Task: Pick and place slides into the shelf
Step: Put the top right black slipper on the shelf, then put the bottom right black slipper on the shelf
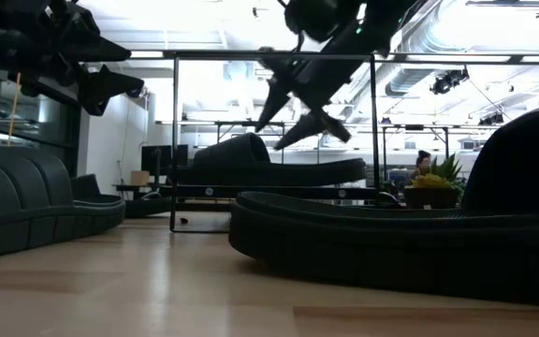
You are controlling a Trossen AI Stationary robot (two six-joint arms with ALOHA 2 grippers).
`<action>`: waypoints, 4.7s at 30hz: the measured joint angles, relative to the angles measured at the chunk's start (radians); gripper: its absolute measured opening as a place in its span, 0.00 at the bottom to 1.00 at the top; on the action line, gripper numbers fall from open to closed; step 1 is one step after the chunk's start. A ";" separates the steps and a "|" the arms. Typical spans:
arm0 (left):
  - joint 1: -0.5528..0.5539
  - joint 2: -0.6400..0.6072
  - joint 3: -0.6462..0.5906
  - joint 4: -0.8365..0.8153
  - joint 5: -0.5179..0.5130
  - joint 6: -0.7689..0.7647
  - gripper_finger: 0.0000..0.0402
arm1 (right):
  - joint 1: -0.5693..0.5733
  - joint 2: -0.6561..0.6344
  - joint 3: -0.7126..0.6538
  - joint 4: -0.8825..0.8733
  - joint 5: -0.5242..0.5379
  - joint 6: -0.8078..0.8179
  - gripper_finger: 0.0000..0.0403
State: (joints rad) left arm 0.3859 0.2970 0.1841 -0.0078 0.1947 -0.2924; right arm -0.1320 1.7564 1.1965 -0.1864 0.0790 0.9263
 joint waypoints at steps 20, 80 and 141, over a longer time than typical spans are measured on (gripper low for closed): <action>0.000 0.000 0.000 -0.003 0.003 0.000 0.62 | -0.020 0.099 0.020 0.090 -0.268 -0.003 0.47; 0.000 0.000 0.000 -0.013 -0.004 0.000 0.62 | 0.038 0.135 0.248 -0.228 -0.182 -0.071 0.47; 0.000 0.000 0.125 -0.252 -0.028 0.082 0.62 | 0.100 0.086 0.248 0.154 -0.487 -0.687 0.47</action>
State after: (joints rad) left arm 0.3859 0.2970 0.3086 -0.2599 0.1672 -0.2106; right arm -0.0315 1.8420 1.4445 -0.0329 -0.4080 0.2392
